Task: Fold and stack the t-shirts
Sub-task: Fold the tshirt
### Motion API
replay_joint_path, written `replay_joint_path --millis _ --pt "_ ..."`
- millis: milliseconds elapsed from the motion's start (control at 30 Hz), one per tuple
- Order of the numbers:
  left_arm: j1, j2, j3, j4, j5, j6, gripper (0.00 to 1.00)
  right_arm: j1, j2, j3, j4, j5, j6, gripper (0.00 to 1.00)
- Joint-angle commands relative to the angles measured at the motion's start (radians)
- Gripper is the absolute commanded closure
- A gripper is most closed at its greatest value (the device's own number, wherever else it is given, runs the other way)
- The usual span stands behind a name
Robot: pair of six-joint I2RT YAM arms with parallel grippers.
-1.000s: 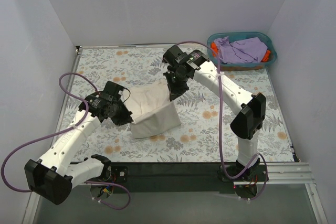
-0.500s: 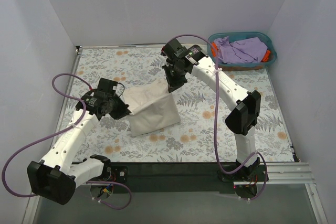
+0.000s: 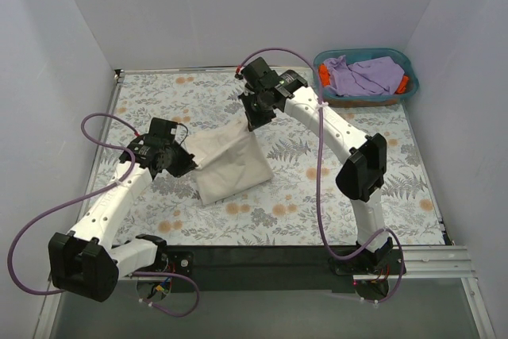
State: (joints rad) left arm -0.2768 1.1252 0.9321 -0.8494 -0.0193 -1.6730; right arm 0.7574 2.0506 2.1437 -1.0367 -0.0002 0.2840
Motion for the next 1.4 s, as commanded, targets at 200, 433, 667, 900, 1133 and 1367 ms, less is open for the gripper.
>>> replay_joint_path --millis 200,433,667,900,1133,1367 --pt "0.028 0.002 -0.042 0.124 -0.103 -0.036 1.0 -0.02 0.039 -0.064 0.211 0.071 -0.054 0.99" --pt "0.044 0.074 -0.095 0.236 -0.133 -0.021 1.0 -0.04 0.078 -0.122 0.29 0.094 -0.051 0.99" --pt "0.051 0.162 -0.111 0.352 -0.145 -0.001 1.0 -0.059 0.1 -0.183 0.366 0.103 -0.034 0.99" --pt "0.053 0.211 -0.11 0.408 -0.169 0.012 1.0 -0.089 0.102 -0.278 0.451 0.086 -0.011 0.99" --pt "0.054 0.246 -0.133 0.464 -0.194 0.019 1.0 -0.11 0.126 -0.28 0.464 0.048 0.007 0.99" --pt "0.056 0.278 -0.122 0.521 -0.225 0.036 0.96 -0.13 0.135 -0.265 0.474 0.008 0.05 0.79"
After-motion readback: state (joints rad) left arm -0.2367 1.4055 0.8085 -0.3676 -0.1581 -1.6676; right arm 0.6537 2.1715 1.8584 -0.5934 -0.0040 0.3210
